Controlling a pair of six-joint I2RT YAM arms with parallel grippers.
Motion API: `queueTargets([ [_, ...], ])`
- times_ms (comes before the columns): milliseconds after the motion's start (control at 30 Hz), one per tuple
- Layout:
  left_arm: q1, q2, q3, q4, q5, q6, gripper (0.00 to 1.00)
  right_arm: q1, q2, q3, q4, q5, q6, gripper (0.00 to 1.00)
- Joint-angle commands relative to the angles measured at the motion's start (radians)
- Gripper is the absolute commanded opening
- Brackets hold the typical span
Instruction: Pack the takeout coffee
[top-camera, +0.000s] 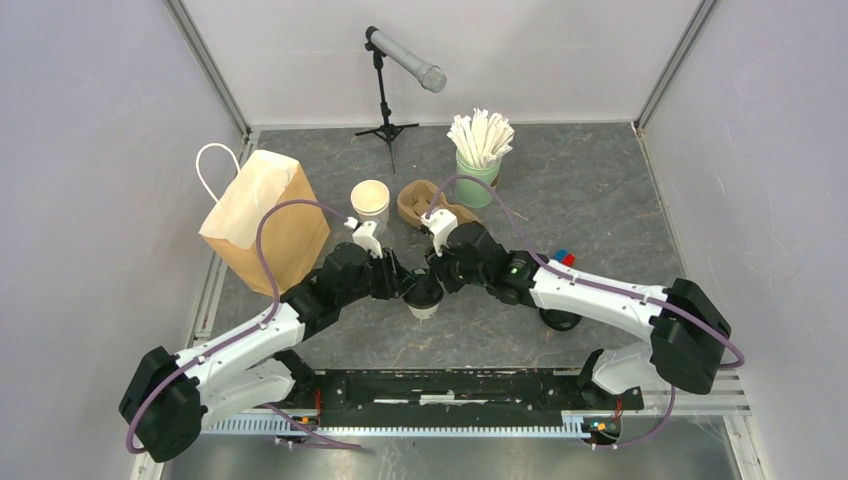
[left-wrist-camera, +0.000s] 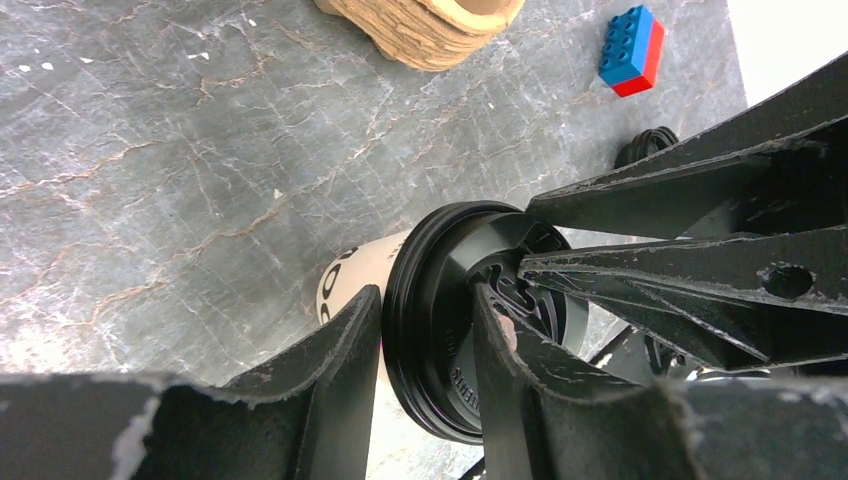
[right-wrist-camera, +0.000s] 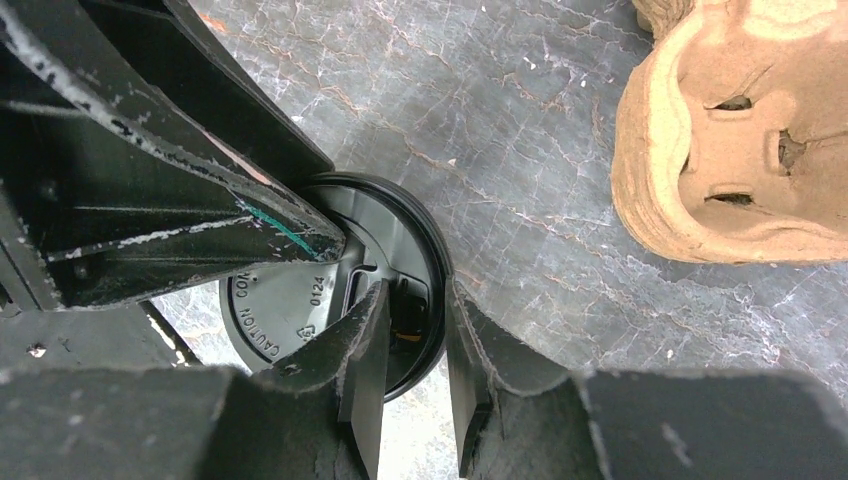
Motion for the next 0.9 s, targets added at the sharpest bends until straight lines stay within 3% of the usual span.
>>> queueTargets([
  [0, 0.003, 0.016, -0.068, -0.091, 0.014, -0.052, 0.43, -0.014, -0.033, -0.094, -0.003, 0.027, -0.018, 0.32],
  [200, 0.001, -0.050, -0.117, 0.013, 0.171, -0.198, 0.40, -0.042, -0.066, -0.104, 0.020, 0.007, -0.090, 0.32],
  [367, 0.001, -0.132, -0.115, -0.034, 0.170, -0.232, 0.41, -0.067, -0.120, -0.153, 0.054, -0.041, -0.114, 0.33],
  [867, 0.001, -0.176, -0.125, -0.001, 0.191, -0.244, 0.53, -0.072, -0.182, -0.078, -0.048, -0.085, -0.108, 0.57],
])
